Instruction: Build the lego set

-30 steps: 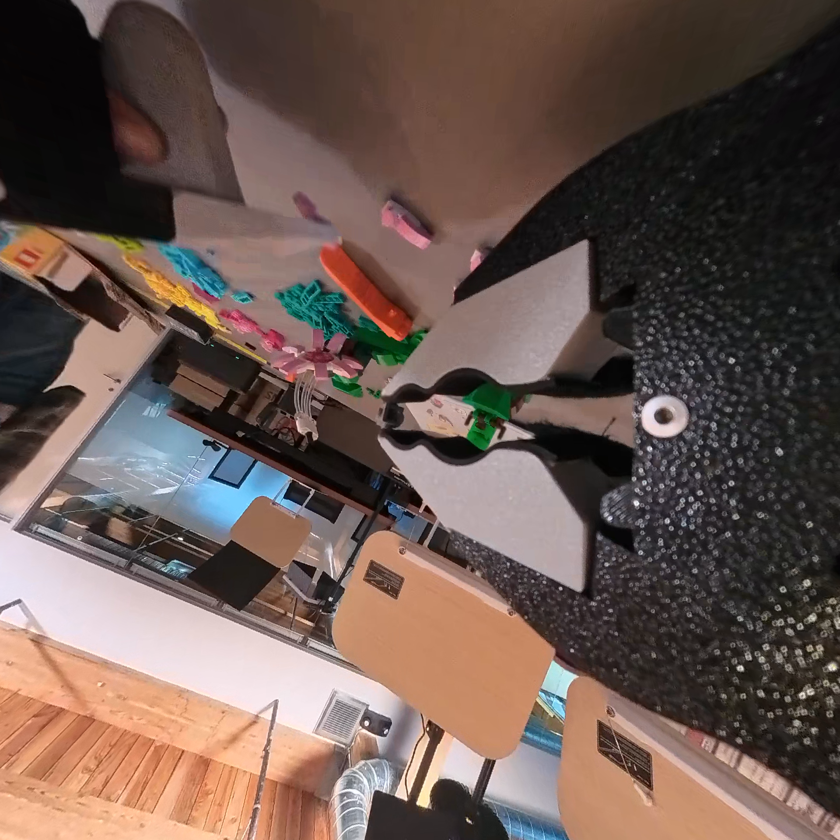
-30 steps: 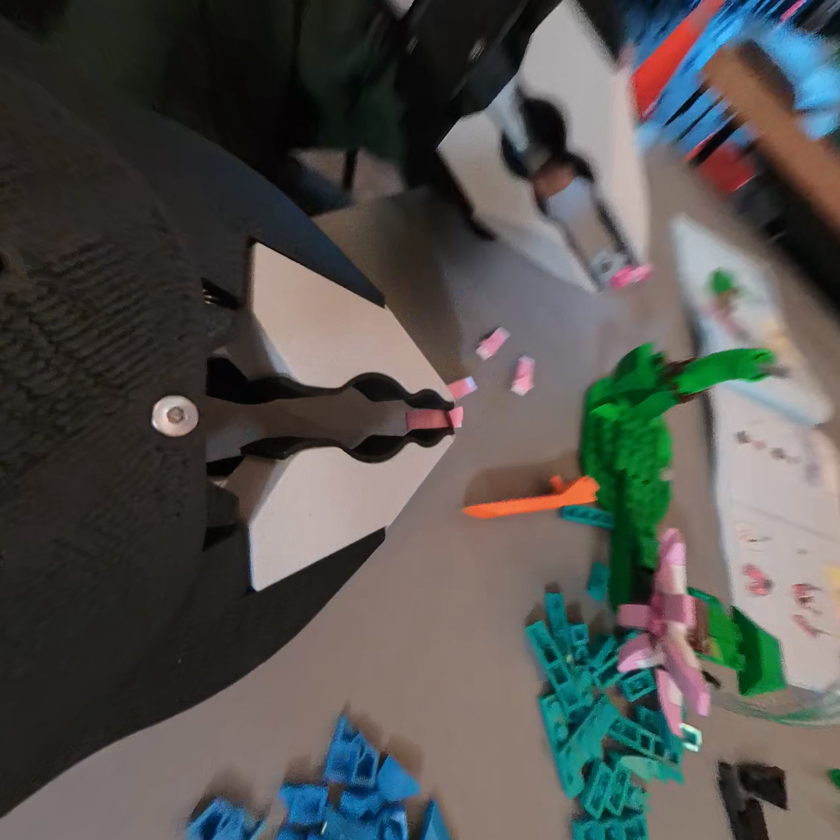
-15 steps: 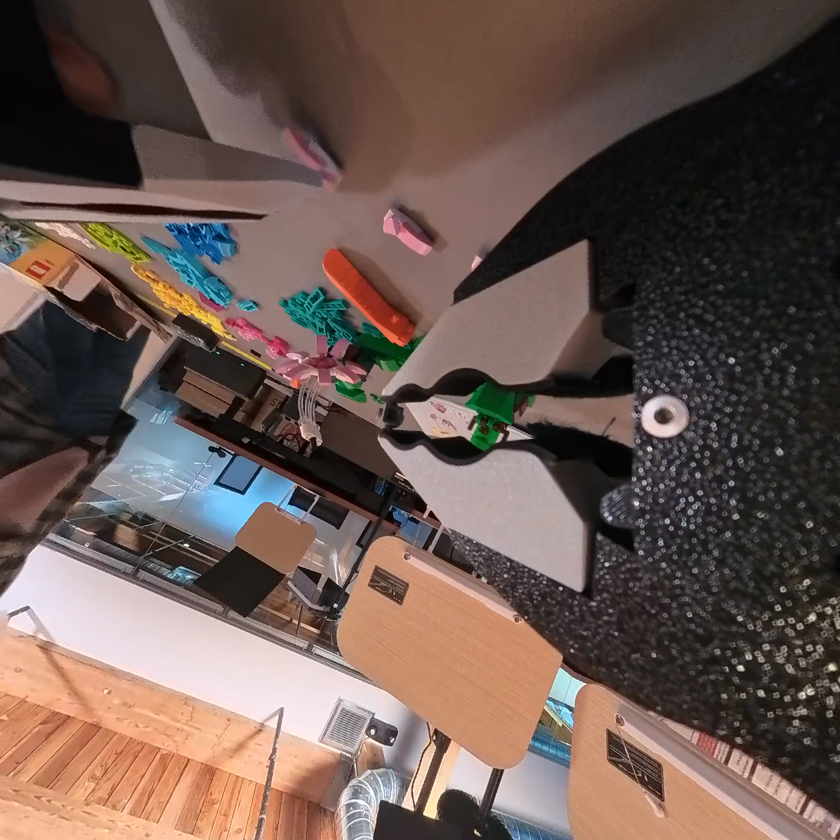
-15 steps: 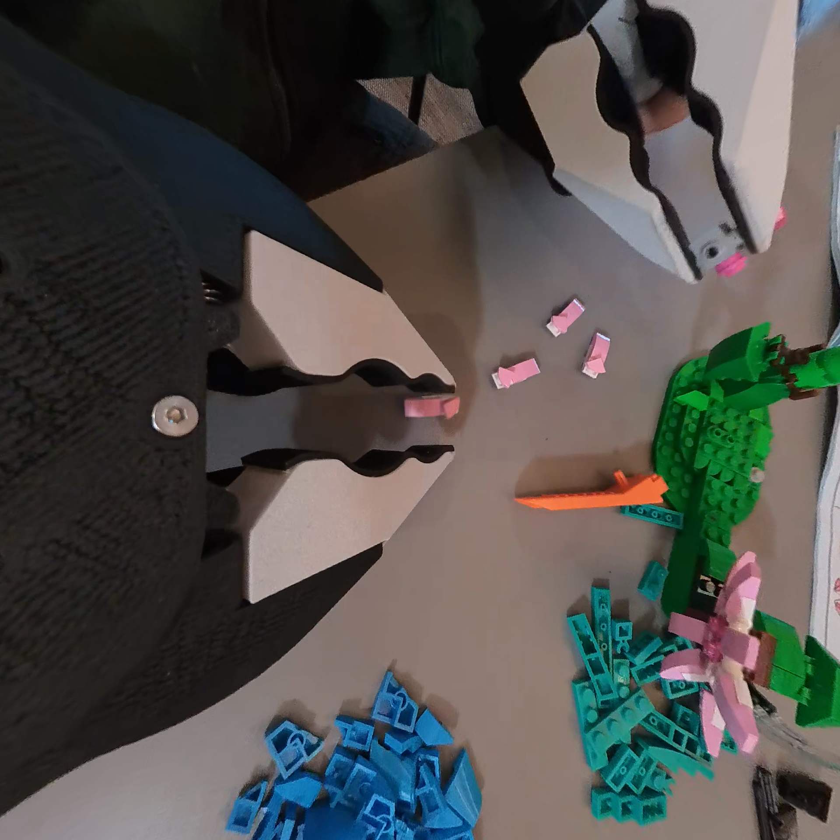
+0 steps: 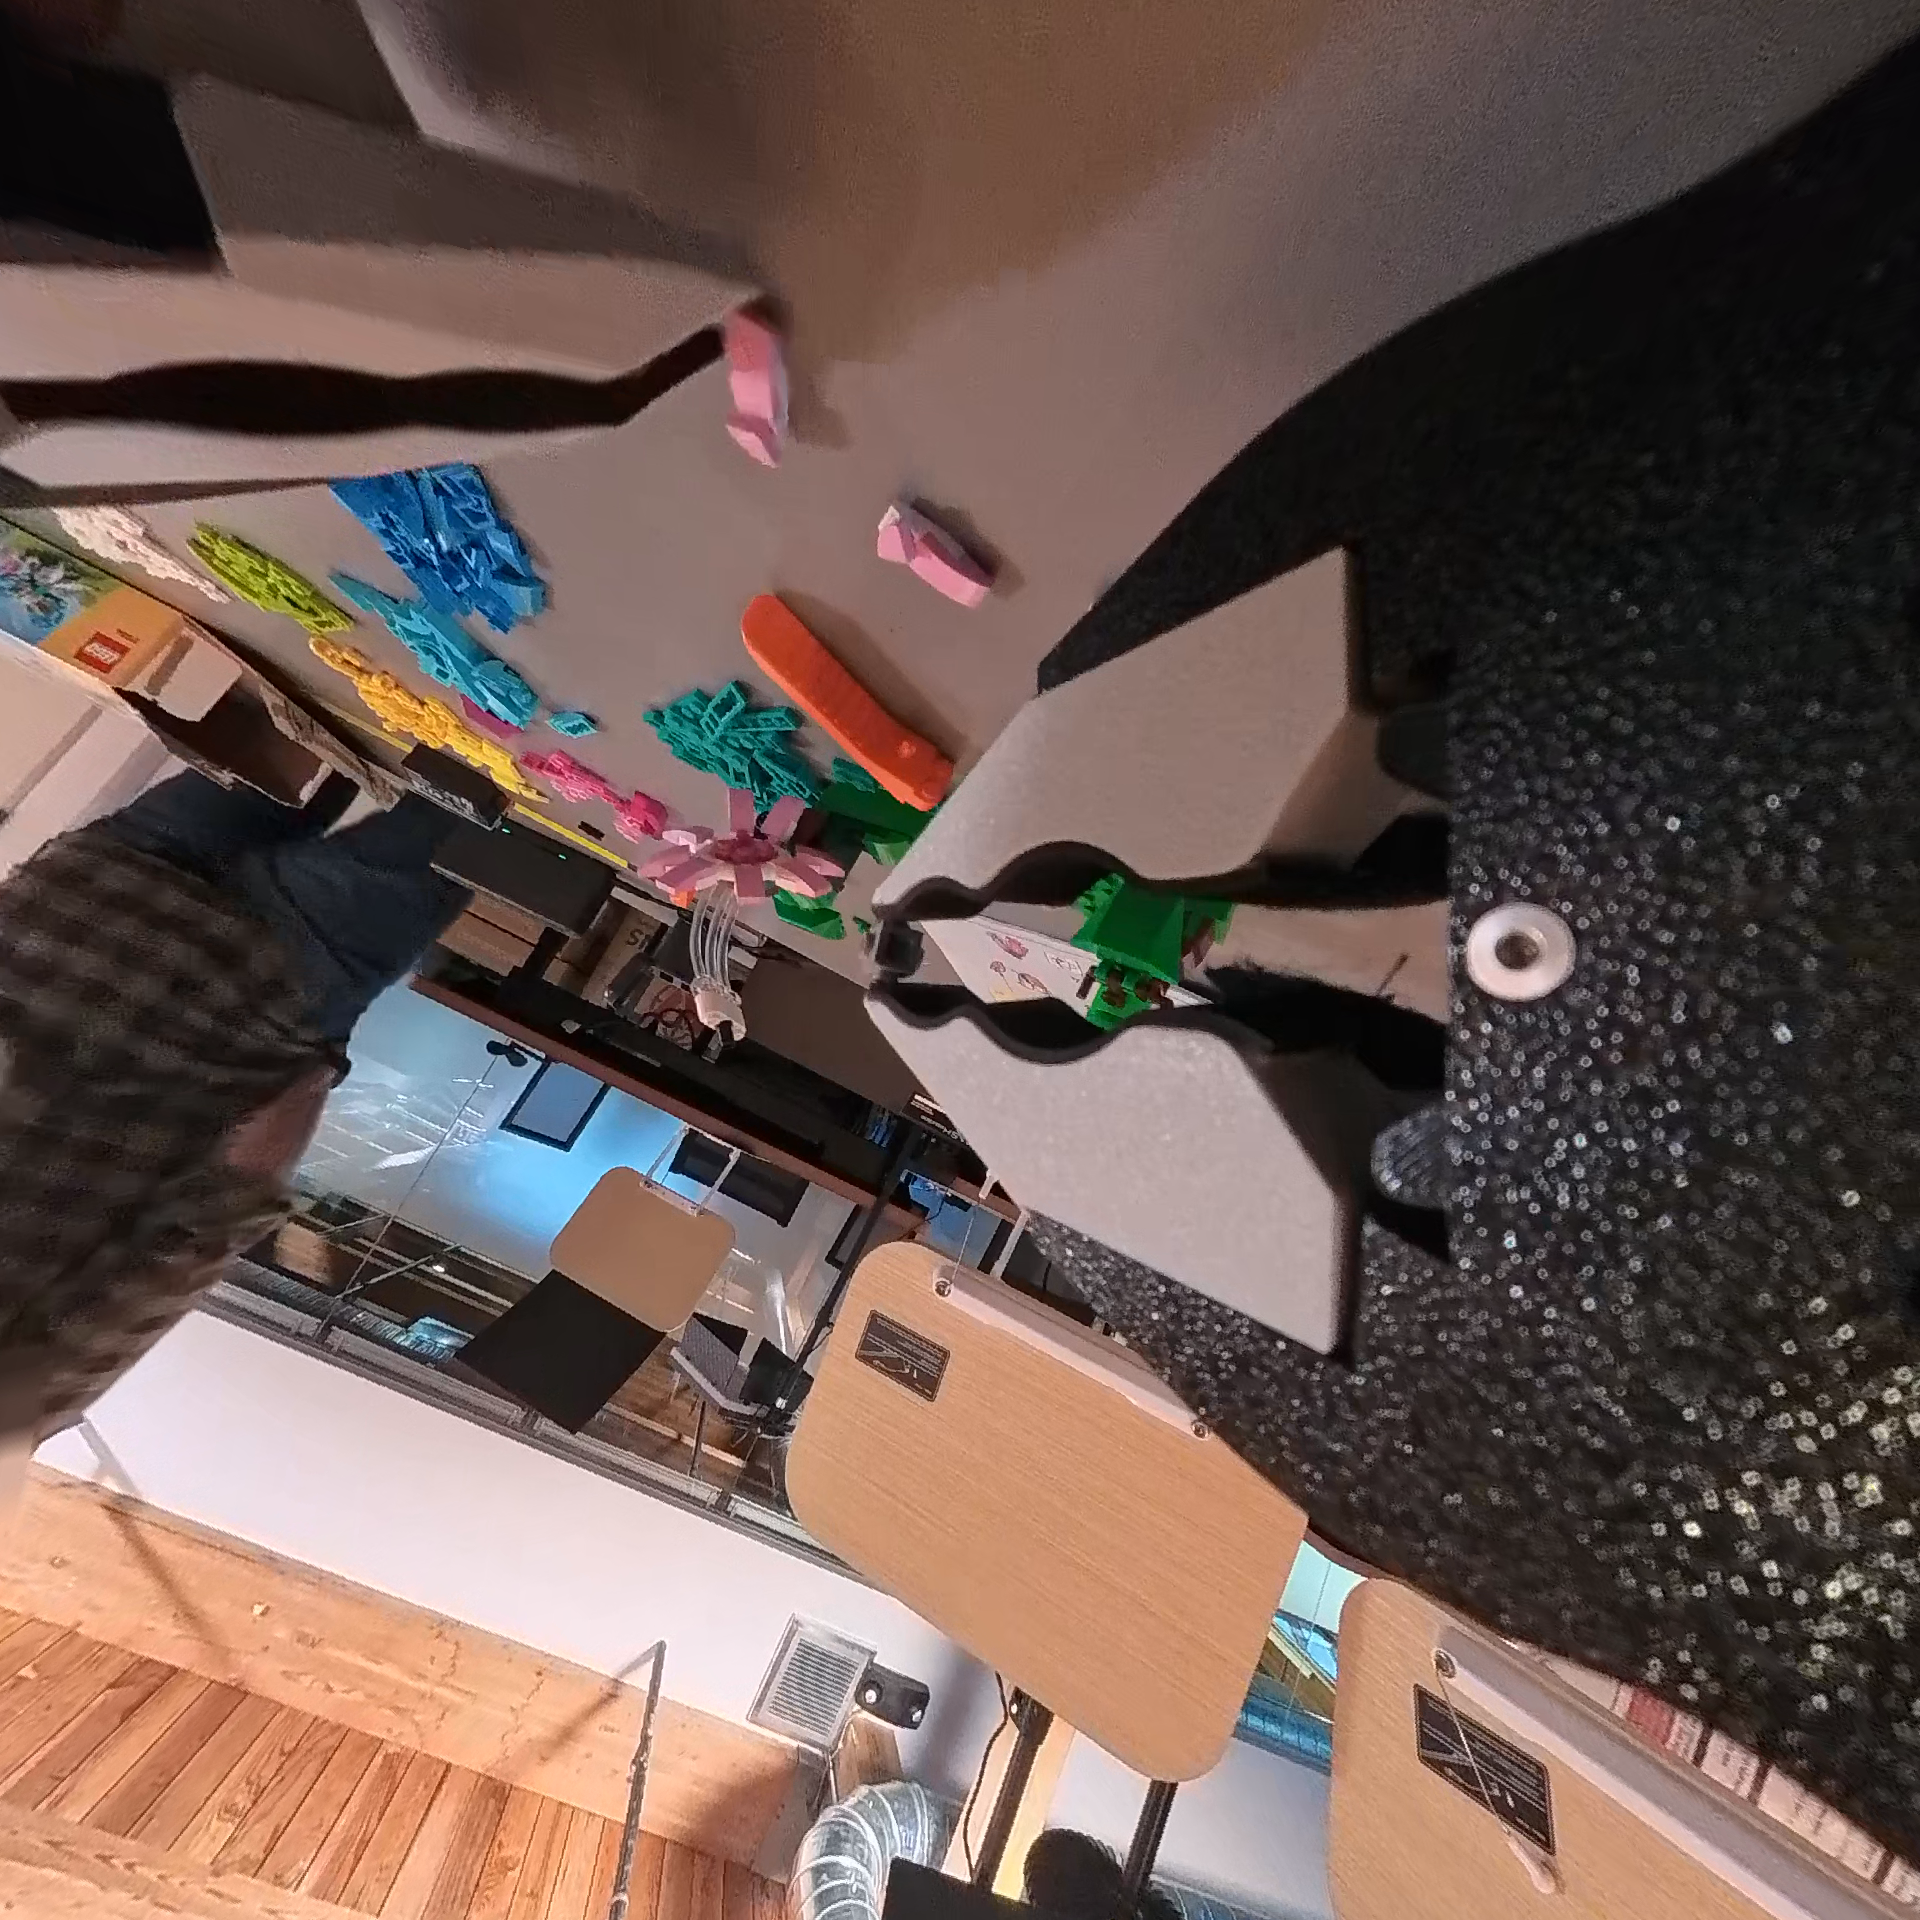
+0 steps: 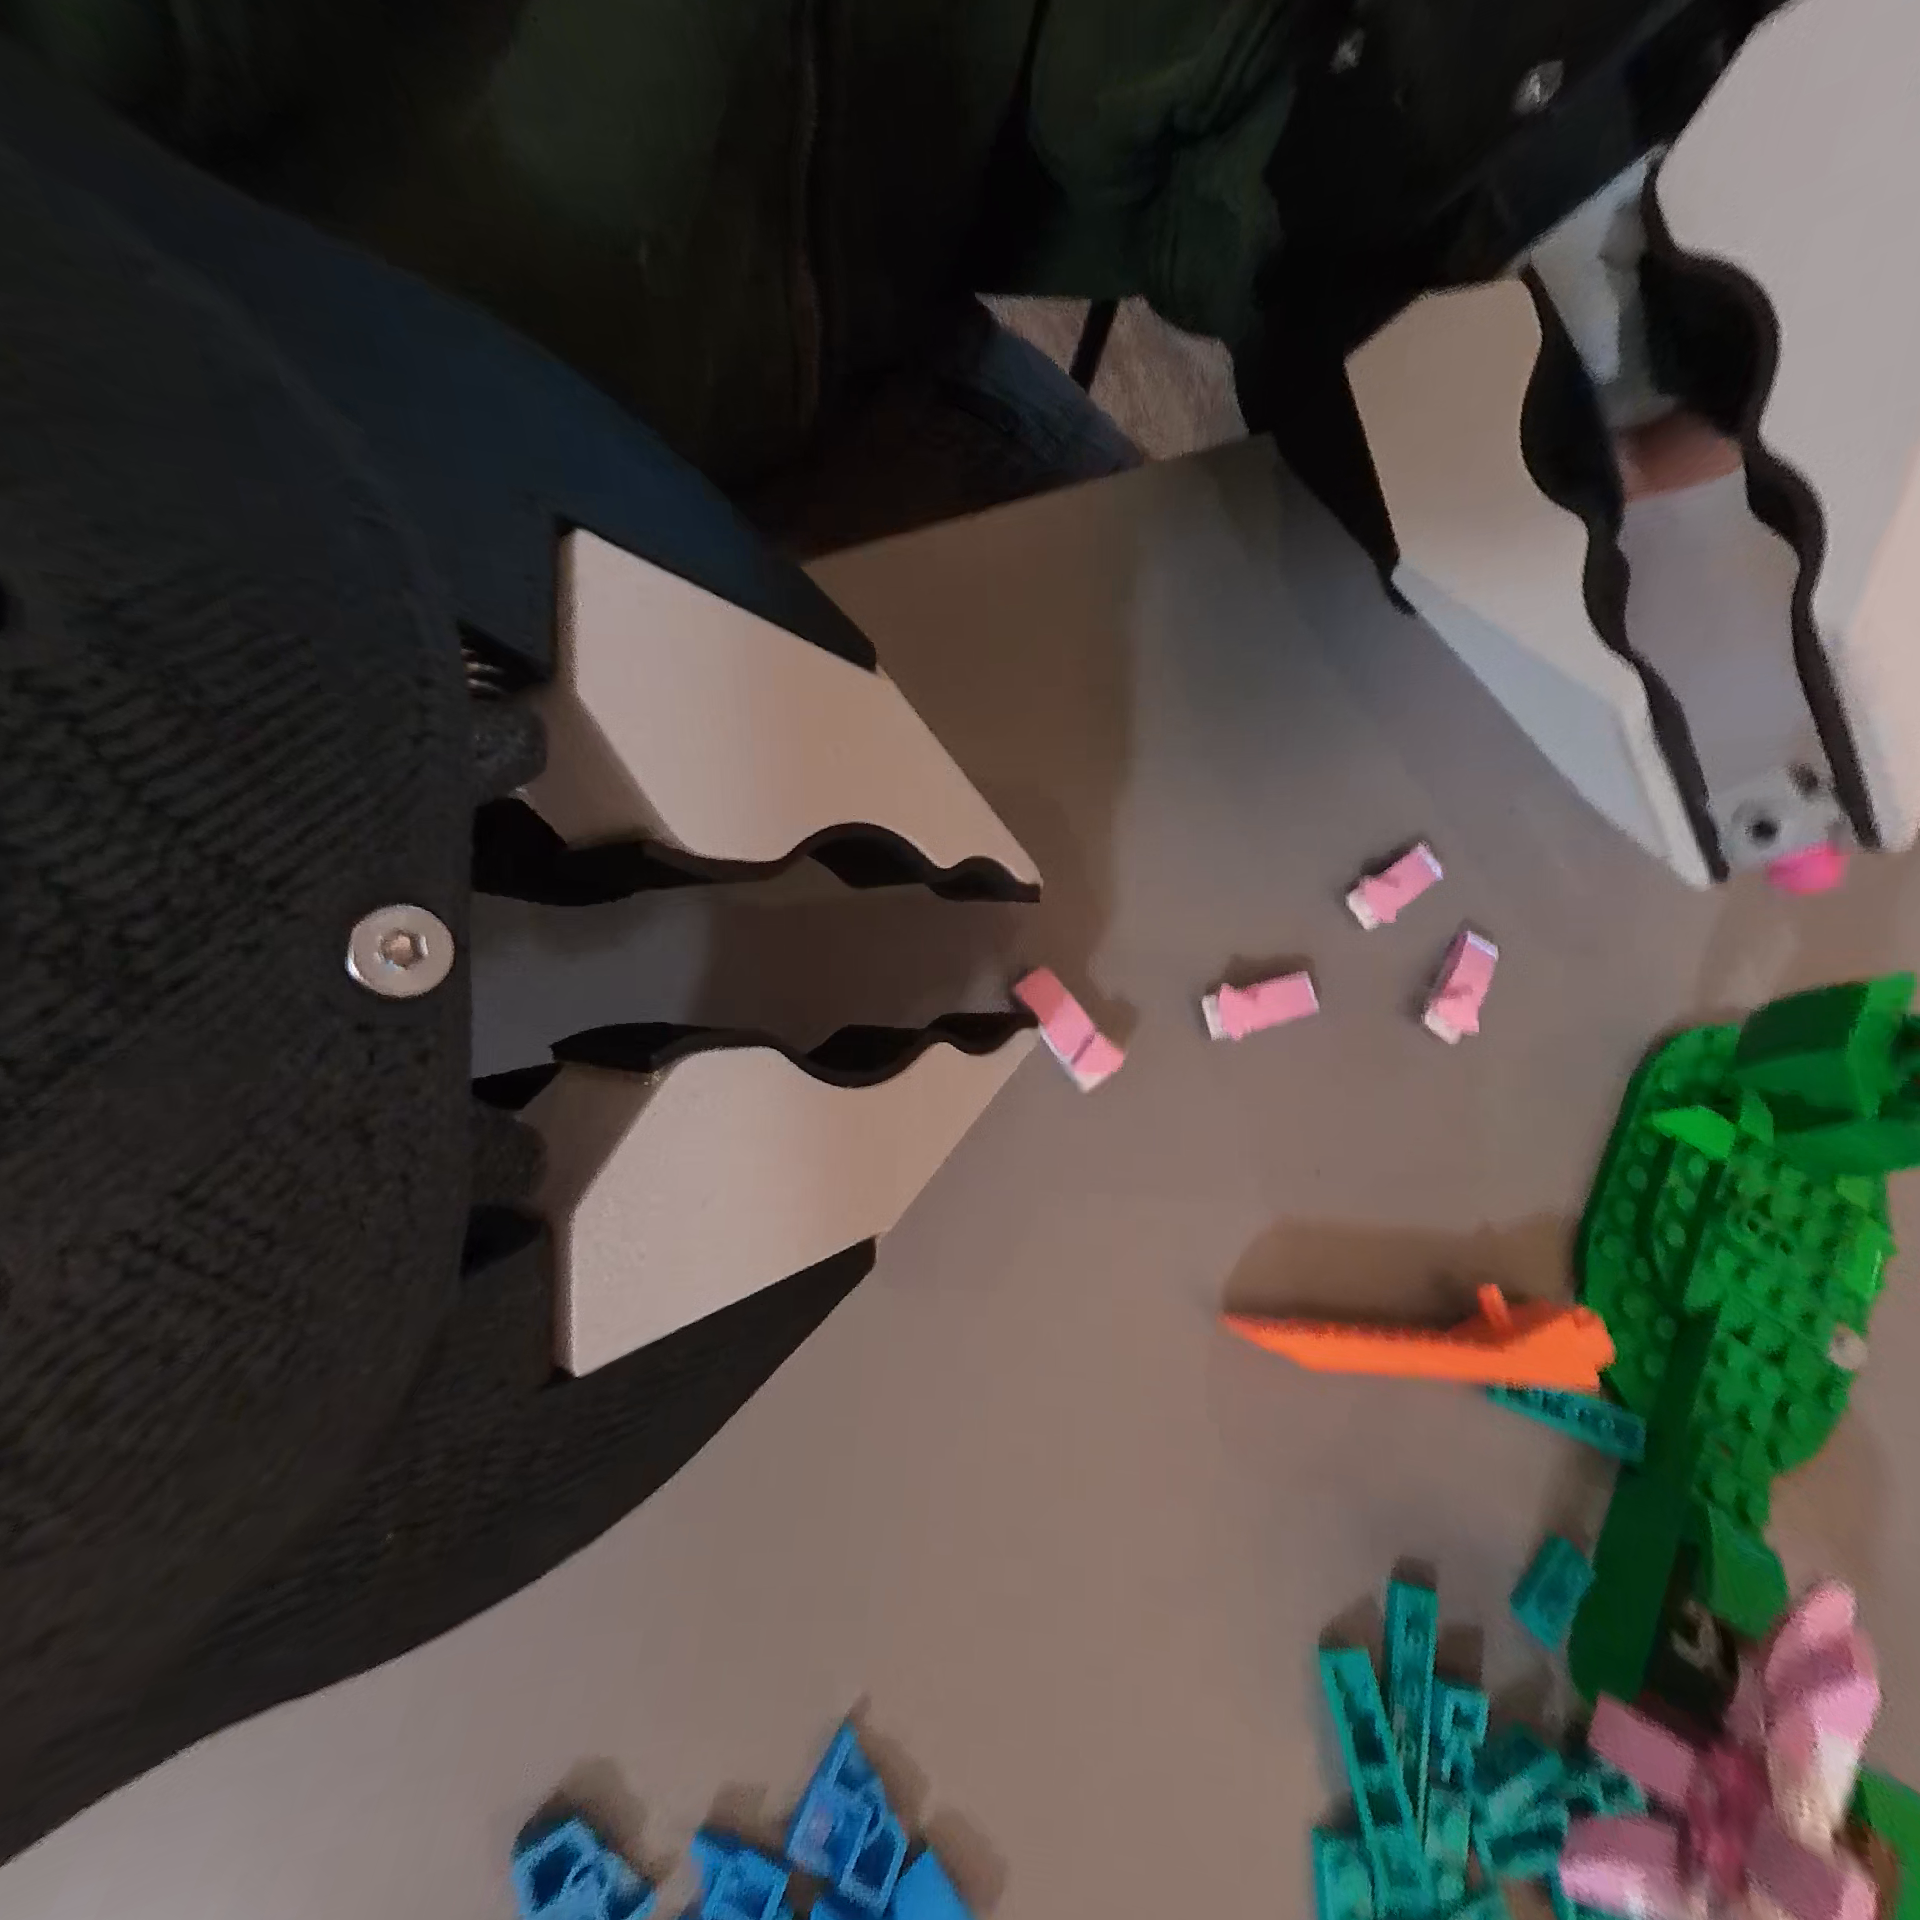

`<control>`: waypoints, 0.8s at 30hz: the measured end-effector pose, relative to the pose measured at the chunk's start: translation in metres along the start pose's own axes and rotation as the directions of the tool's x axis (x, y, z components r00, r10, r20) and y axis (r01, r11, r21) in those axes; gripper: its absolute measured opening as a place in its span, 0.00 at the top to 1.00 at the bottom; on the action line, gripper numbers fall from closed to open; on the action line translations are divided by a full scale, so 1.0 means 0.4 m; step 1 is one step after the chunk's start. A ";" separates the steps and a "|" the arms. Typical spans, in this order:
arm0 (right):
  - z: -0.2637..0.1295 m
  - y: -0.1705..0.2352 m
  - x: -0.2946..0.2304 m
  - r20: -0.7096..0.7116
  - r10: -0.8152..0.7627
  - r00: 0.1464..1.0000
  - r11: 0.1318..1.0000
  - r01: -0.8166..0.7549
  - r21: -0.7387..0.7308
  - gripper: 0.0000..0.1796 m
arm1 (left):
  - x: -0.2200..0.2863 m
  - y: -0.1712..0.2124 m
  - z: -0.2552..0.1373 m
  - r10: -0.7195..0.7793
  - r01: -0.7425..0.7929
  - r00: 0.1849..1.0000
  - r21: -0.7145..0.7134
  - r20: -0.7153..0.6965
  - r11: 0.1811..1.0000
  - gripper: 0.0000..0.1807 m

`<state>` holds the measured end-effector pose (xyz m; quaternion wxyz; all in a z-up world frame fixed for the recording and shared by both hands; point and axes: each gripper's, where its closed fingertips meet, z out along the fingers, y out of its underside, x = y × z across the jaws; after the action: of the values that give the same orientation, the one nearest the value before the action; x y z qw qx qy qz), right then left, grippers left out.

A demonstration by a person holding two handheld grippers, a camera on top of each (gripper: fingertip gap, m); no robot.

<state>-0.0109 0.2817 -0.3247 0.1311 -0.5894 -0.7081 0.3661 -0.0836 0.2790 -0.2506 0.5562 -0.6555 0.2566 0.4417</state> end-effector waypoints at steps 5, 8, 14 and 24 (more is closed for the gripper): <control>-0.052 -0.060 -0.015 0.067 -0.242 0.968 0.965 0.233 0.117 0.90 | 0.004 -0.006 -0.002 -0.014 0.015 1.000 0.021 -0.017 1.000 0.95; -0.063 -0.075 0.006 0.057 -0.550 0.833 0.830 0.537 0.151 0.89 | 0.010 -0.015 -0.002 -0.040 0.042 0.998 0.049 -0.048 0.998 0.95; -0.007 -0.031 0.014 0.268 -0.736 0.622 0.663 0.741 0.100 0.89 | 0.034 -0.045 -0.013 -0.080 0.099 0.986 0.133 -0.145 0.986 0.95; 0.020 -0.005 0.007 0.370 -0.763 0.530 0.584 0.811 0.041 0.95 | 0.027 -0.040 -0.015 -0.150 0.175 0.973 0.138 -0.174 0.975 0.95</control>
<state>-0.0181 0.2815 -0.3296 0.1140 -0.1387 -0.9315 0.3163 -0.0634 0.2790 -0.2518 0.6163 -0.6638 0.2794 0.3186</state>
